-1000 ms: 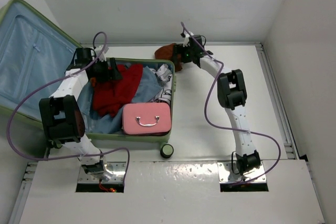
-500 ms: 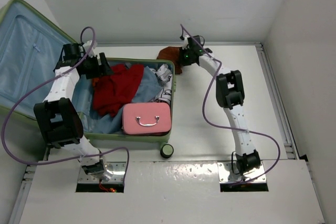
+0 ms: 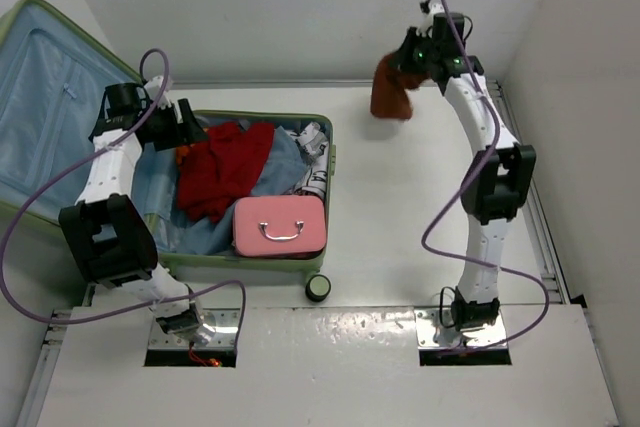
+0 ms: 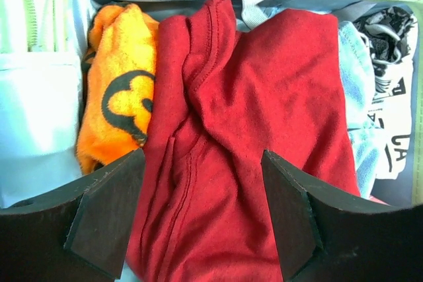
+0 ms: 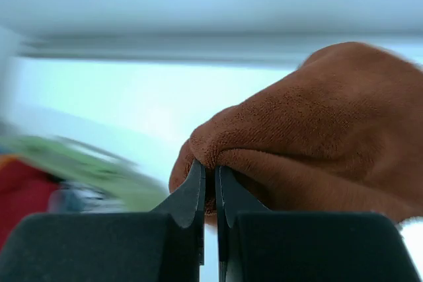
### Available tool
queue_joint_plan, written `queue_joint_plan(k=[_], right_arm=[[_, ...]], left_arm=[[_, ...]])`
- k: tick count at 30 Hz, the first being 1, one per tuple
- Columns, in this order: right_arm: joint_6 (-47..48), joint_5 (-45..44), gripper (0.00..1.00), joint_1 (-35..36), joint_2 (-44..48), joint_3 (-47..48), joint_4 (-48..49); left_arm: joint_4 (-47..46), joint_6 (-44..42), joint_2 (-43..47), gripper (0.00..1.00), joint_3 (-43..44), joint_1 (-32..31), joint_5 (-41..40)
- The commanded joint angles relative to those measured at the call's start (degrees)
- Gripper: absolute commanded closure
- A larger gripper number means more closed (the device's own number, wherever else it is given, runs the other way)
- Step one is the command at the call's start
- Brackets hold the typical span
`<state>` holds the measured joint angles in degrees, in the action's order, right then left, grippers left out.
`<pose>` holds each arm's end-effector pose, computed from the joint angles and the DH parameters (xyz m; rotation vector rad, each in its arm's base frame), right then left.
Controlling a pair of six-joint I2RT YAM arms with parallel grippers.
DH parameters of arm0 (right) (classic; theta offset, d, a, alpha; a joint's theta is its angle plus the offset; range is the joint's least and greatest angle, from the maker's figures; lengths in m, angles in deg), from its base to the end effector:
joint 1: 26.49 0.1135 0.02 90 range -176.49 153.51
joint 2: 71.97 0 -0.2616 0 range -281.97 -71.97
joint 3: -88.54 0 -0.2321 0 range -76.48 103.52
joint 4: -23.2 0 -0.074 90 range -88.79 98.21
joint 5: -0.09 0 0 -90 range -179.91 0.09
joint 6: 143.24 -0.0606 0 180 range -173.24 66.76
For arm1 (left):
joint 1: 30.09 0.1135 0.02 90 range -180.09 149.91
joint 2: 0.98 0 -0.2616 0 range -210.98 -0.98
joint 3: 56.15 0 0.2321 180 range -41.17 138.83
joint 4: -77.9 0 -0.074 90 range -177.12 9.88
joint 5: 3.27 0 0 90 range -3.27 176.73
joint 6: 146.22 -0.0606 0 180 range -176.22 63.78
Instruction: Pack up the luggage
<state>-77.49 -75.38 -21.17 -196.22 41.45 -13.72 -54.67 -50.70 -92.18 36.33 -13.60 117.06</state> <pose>0.5099 0.0628 0.3019 0.1867 2.0894 0.5769 0.3395 0.0686 0.2891 -0.1914 2.2898 -0.5284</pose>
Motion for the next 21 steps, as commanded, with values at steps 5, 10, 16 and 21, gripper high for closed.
queue_joint_plan(k=[5,10,16,21], right_arm=[[-11.0,11.9,1.00,11.3,7.6,-0.4,11.8],[-12.6,14.3,1.00,19.1,8.5,-5.7,10.2],[-9.6,15.6,1.00,25.3,12.0,-23.7,9.3],[-7.6,16.0,1.00,27.8,13.5,-31.4,5.2]], left_arm=[[-0.2,-0.7,6.0,0.23,-0.5,3.6,2.9],[0.3,-1.2,9.5,0.22,-1.6,7.9,5.9],[0.3,-2.4,17.2,0.17,-0.1,9.9,11.2],[0.3,-3.0,22.4,0.12,3.9,9.9,7.4]])
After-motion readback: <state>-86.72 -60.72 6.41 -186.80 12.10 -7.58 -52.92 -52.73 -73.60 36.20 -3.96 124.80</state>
